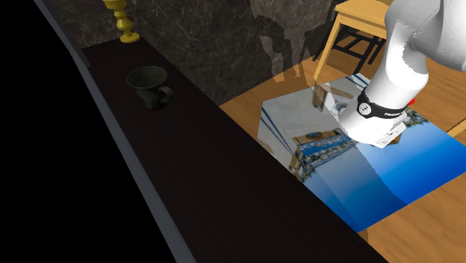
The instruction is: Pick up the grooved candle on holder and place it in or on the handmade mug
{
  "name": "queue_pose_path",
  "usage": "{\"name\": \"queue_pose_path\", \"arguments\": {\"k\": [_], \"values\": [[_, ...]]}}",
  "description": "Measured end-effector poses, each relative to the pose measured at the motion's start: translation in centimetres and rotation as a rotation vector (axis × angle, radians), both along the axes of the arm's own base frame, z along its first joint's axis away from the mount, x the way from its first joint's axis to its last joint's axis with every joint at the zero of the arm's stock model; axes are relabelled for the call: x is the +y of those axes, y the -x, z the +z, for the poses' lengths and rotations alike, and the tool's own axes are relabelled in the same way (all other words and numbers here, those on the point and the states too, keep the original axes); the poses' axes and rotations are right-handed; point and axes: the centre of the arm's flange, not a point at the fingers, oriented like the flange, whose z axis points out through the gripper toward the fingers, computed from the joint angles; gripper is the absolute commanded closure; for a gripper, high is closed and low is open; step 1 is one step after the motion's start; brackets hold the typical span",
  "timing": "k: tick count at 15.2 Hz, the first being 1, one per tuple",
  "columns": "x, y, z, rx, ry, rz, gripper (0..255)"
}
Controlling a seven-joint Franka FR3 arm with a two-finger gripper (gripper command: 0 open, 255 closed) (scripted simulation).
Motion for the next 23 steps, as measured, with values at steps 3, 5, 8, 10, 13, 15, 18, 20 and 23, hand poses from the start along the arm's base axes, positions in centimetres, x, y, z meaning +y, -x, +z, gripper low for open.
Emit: {"name": "queue_pose_path", "arguments": {"k": [3, 5, 8, 10, 13, 15, 18, 20, 23], "values": [[0.0, -0.1, -1.5, 0.0, 0.0, 0.0, 255], [-0.1, -0.1, -2.6, 0.0, 0.0, 0.001, 255], [-0.2, -0.1, -4.0, 0.0, 0.0, 0.001, 255], [-0.1, 0.1, -5.2, 0.0, 0.0, 0.001, 255], [-0.1, -0.1, -6.8, 0.0, 0.0, 0.001, 255], [0.0, -0.1, -7.8, 0.0, 0.0, 0.001, 255], [-0.1, 0.0, -9.3, 0.0, 0.0, 0.001, 255], [-0.1, -0.1, -9.6, 0.0, 0.0, 0.001, 255], [-0.1, -0.1, -9.7, 0.0, 0.0, 0.001, 255]]}}
